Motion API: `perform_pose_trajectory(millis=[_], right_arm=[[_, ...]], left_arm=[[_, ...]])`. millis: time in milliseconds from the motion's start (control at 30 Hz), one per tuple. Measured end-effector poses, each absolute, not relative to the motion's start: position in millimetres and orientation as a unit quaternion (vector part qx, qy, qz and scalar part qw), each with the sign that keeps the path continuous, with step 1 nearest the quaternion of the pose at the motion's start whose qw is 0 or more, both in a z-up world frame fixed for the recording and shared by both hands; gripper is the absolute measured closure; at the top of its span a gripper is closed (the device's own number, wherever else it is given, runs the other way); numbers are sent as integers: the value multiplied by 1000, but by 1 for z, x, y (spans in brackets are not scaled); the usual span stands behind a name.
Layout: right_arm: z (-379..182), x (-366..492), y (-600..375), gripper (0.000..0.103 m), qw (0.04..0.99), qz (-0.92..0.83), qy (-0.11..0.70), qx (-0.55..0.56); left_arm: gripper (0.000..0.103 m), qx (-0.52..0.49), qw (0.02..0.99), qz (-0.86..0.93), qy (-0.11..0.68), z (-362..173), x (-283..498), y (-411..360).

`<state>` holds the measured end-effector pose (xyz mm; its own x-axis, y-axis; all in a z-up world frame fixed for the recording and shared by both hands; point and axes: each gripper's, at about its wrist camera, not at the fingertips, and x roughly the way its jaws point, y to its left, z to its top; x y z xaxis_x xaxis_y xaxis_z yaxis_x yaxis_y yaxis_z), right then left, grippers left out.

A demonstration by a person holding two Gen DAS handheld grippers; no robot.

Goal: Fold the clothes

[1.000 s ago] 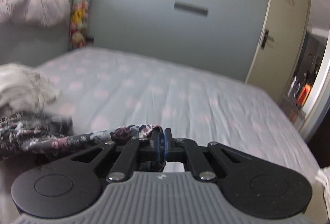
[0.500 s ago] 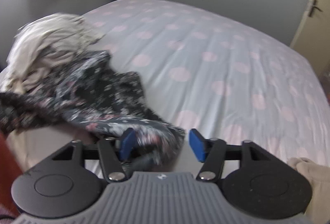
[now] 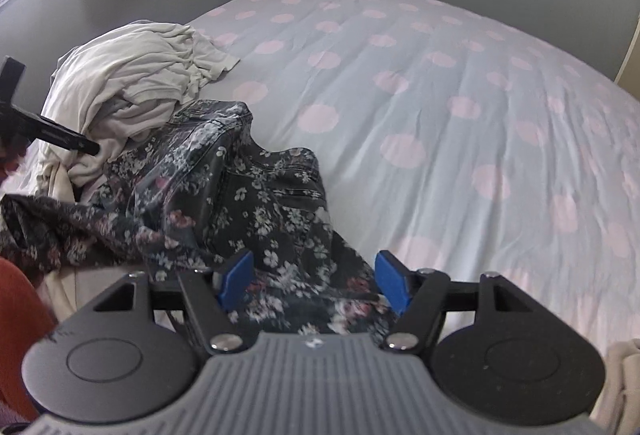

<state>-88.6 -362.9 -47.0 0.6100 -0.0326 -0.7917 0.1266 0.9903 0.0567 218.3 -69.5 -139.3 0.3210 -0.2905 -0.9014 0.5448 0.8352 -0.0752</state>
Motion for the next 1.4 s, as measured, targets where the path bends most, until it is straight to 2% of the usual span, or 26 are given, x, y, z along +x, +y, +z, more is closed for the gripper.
perform_pose_trajectory(millis=[100,133,200,267,467,700,767,900,1267,1300,1333,1367,1400], right_arm=[[-60,-70,-358,33,894,-31,444,56],[-64,-66,-356,33,892,-31,447,51],[-72,-58,-353,33,890,-29,454,42],[-76,-54,-353,33,888,-30,458,35],[-81,-48,-353,33,885,-37,463,35],[-49,-64,-344,33,900,-20,434,37],[-38,-74,-343,31,905,-14,423,49],[-18,-96,-339,22,909,8,410,81],[-24,-128,-337,19,901,10,416,123],[-24,-131,-341,25,902,1,412,127],[-25,-134,-345,44,903,-8,409,130],[-25,-137,-349,58,904,-16,405,134],[-26,-140,-353,81,905,-25,402,137]], left_arm=[[54,126,785,-245,555,-168,233,-84],[69,127,778,-238,567,-177,237,-87],[88,135,771,-225,580,-188,240,-89],[98,128,776,-235,571,-184,236,-89],[101,89,794,-324,507,-119,188,-97],[101,113,771,-443,444,-58,81,-137],[101,118,758,-470,437,-54,50,-153],[102,148,741,-505,418,-59,-16,-182],[102,188,707,-550,403,-87,-120,-215],[102,196,705,-550,403,-88,-125,-215],[102,203,705,-547,404,-89,-129,-214],[102,207,708,-541,404,-91,-130,-213],[101,211,711,-536,404,-92,-131,-212]])
